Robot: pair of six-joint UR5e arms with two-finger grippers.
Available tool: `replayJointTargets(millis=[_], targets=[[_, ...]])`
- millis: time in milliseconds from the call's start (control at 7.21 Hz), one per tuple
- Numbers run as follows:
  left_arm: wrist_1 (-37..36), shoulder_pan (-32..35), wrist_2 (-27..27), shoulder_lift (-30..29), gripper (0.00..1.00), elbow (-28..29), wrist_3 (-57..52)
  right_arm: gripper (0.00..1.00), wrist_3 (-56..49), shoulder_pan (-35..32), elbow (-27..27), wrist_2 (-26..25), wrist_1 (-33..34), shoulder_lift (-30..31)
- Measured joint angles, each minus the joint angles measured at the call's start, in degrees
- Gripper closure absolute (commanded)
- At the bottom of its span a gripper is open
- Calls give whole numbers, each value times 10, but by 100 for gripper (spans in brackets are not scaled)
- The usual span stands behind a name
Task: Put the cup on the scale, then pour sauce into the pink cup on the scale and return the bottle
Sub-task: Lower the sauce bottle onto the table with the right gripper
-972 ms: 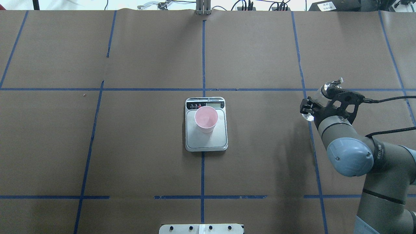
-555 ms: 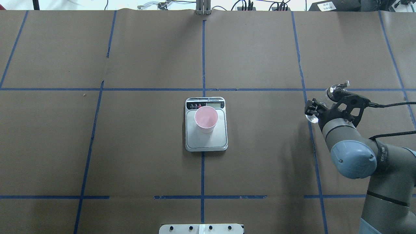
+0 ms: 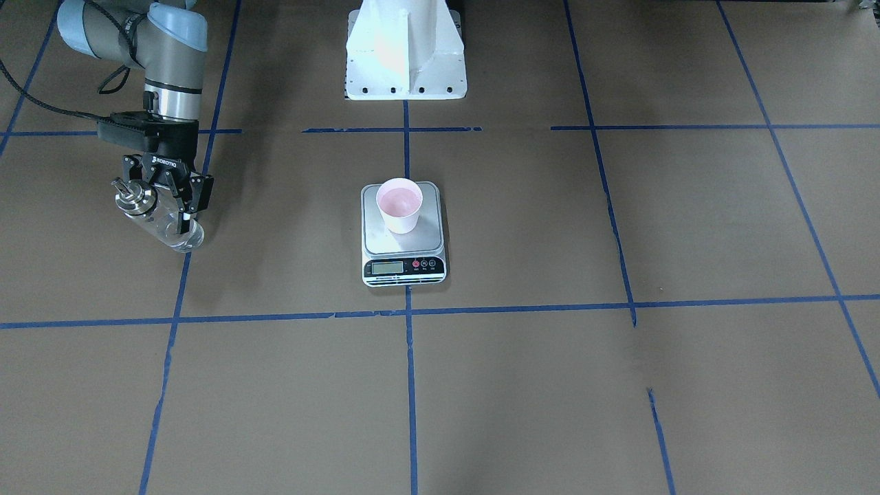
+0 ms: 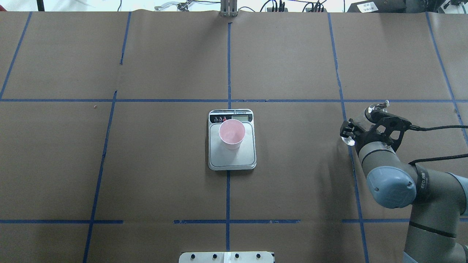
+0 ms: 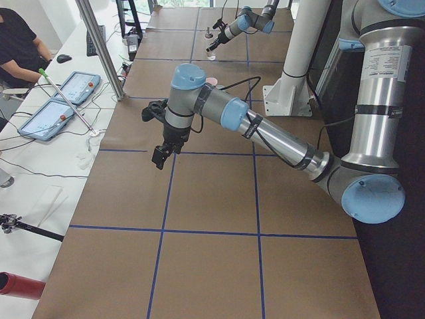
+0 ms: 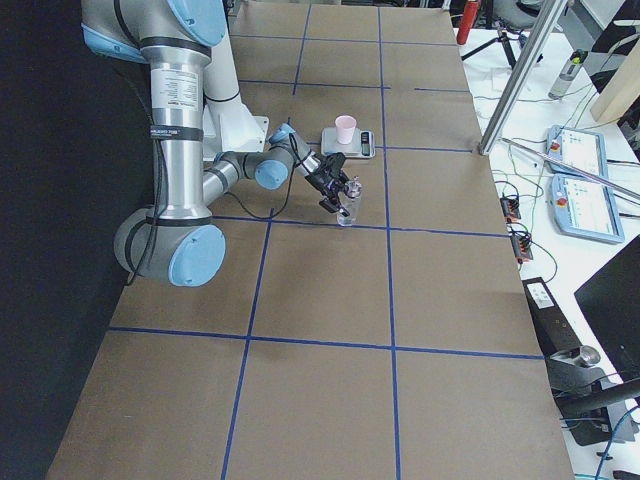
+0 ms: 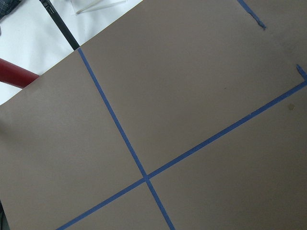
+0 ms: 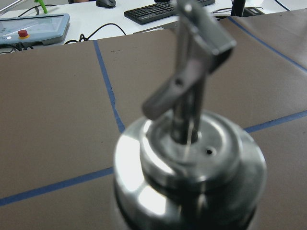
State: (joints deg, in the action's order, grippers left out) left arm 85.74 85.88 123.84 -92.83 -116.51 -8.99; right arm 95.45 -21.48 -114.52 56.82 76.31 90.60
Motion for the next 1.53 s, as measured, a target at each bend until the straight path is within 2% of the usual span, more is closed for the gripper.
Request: replayJointTargets(millis=[416,1527], targets=[[0,0,0,0,0,1,7,100,0,4,13,-13,1,0],[0,0,-1,2,0,0,7,100,0,14,15,-12,1,-3]])
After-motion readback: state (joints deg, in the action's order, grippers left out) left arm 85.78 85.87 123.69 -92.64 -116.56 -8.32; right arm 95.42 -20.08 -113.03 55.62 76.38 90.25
